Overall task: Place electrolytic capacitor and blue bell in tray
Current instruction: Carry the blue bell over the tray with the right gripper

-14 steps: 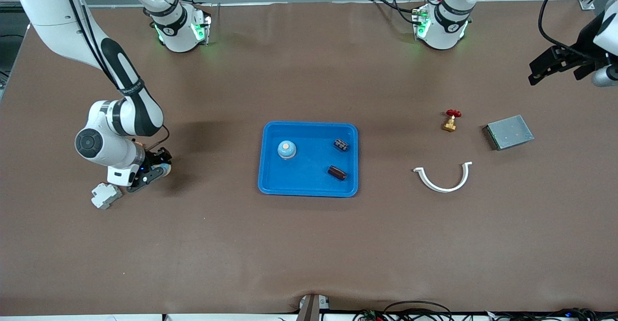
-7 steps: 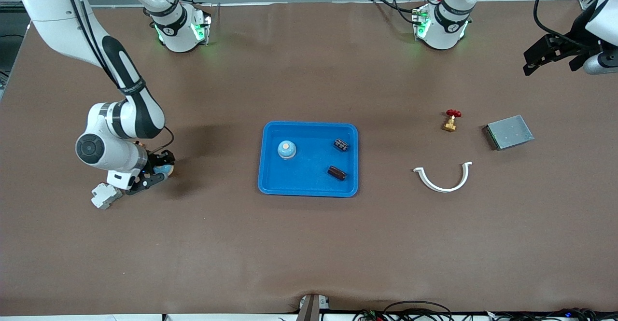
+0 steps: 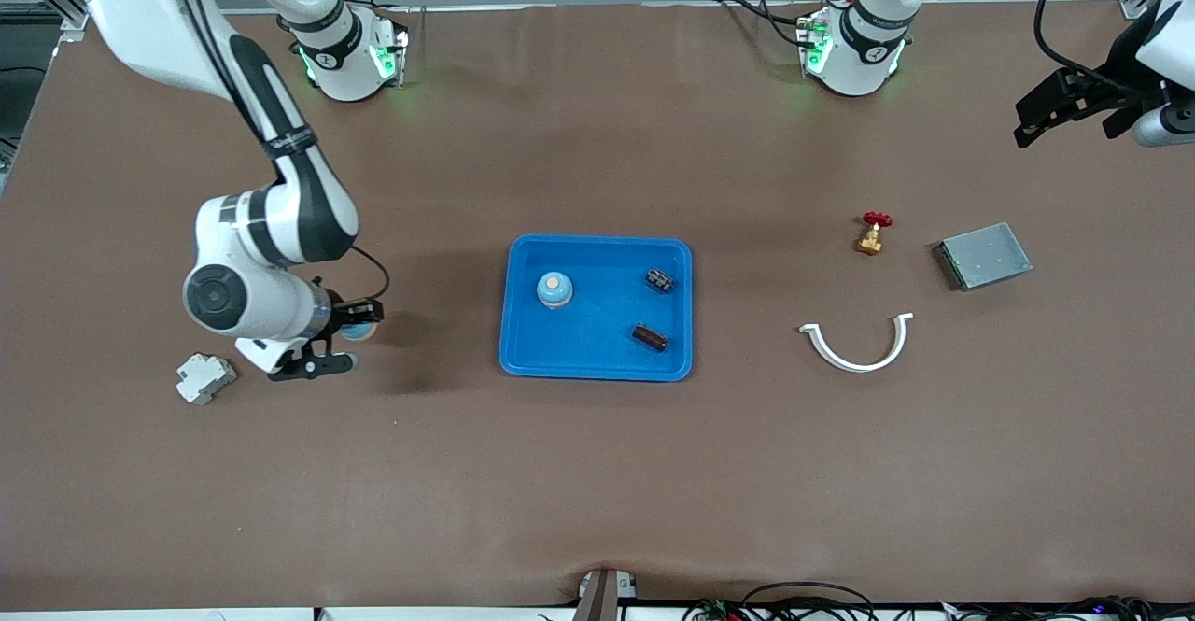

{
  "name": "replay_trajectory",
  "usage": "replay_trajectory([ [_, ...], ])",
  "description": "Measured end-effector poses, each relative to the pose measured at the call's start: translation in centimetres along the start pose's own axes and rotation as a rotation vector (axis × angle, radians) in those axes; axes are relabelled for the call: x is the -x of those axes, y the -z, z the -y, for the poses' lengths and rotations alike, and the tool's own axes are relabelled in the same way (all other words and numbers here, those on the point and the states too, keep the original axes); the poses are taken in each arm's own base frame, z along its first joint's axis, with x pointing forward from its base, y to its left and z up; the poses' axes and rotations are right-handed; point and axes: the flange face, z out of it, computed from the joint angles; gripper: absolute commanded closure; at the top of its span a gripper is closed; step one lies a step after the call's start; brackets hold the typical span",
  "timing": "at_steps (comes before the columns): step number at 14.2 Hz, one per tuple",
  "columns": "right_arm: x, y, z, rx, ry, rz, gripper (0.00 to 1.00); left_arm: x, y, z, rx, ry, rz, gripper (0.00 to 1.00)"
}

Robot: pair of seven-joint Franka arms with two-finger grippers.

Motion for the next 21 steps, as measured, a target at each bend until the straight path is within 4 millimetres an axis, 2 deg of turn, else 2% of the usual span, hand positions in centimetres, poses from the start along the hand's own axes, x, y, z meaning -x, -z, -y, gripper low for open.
replay_trajectory([
  [4,0.6,1.2,8.6,0.001,-0.132,-0.041,0.94,-0.1,0.1,0.2,0.001,0.003,-0.005,0.00],
  [7,0.2,0.5,13.2,-0.007,-0.202,-0.055,0.94,-0.3,0.1,0.2,0.002,0.004,-0.007,0.00],
  [9,-0.8,-0.3,15.0,-0.025,-0.233,-0.058,0.94,-0.5,0.0,0.2,0.003,0.004,-0.009,0.00],
  [13,-2.7,-1.6,16.8,-0.059,-0.247,-0.092,0.94,-0.5,0.1,0.2,0.003,0.004,-0.010,0.00],
  [16,-2.9,-2.0,18.7,-0.087,-0.261,-0.106,0.94,-0.6,0.0,0.2,0.003,0.004,-0.010,0.00],
  [21,-2.5,-3.3,24.1,-0.096,-0.276,-0.118,0.94,-0.6,0.0,0.3,0.003,0.006,-0.009,0.00],
])
